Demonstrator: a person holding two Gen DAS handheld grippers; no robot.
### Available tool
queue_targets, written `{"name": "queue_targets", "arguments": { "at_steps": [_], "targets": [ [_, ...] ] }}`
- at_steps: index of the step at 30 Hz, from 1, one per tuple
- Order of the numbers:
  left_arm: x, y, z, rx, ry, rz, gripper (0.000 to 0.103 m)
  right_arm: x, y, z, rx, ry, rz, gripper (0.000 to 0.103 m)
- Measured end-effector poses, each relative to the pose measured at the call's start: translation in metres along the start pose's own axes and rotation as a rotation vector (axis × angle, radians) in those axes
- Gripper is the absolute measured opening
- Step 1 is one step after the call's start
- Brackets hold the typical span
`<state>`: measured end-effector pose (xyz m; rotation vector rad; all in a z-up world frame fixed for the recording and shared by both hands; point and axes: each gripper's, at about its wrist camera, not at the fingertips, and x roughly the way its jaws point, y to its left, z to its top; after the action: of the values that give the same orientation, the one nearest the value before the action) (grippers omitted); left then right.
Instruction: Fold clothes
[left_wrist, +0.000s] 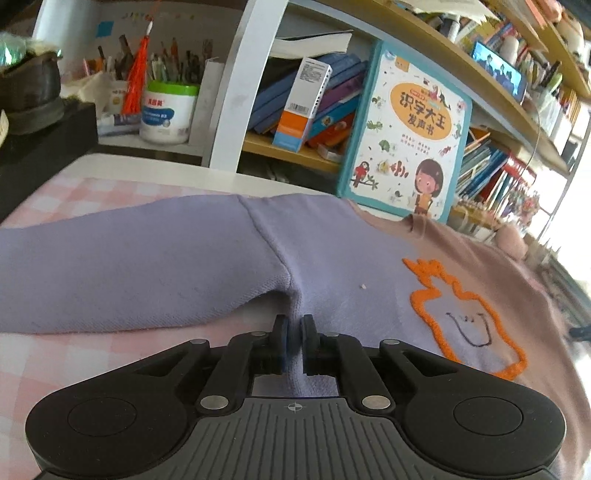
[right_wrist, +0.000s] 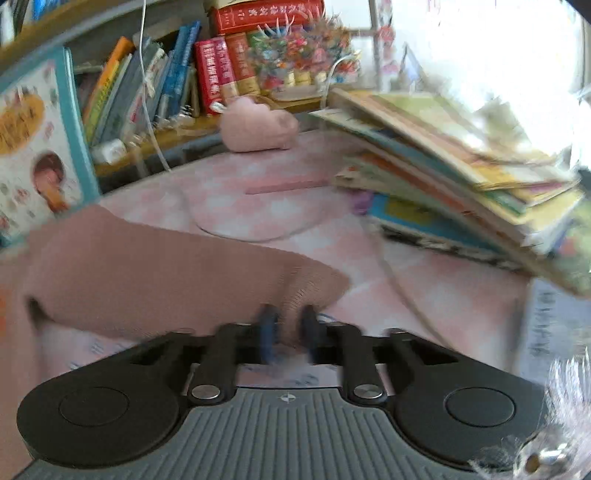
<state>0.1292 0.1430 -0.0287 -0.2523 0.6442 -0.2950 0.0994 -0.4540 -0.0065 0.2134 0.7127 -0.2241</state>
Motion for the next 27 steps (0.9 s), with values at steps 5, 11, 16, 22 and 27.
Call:
{"name": "queue_targets", "arguments": {
  "at_steps": [5, 11, 16, 22, 27],
  "targets": [
    [0.000, 0.003, -0.001, -0.019, -0.005, -0.026, 0.013, -0.017, 0.026, 0.040, -0.252, -0.234, -0.230, 0.009],
    [0.001, -0.002, -0.002, 0.013, -0.003, -0.037, 0.018, -0.010, 0.041, 0.077, -0.366, -0.321, -0.311, 0.009],
    [0.001, -0.002, -0.002, 0.014, -0.002, -0.038, 0.018, 0.027, 0.038, 0.079, -0.389, -0.243, -0.378, 0.014],
    [0.001, -0.005, -0.003, 0.033, 0.000, -0.043, 0.023, 0.010, 0.016, 0.057, -0.282, -0.238, -0.365, 0.051],
    [0.001, -0.007, -0.003, 0.037, -0.001, -0.033, 0.025, -0.026, 0.013, 0.024, -0.125, -0.083, -0.006, 0.058]
  ]
}}
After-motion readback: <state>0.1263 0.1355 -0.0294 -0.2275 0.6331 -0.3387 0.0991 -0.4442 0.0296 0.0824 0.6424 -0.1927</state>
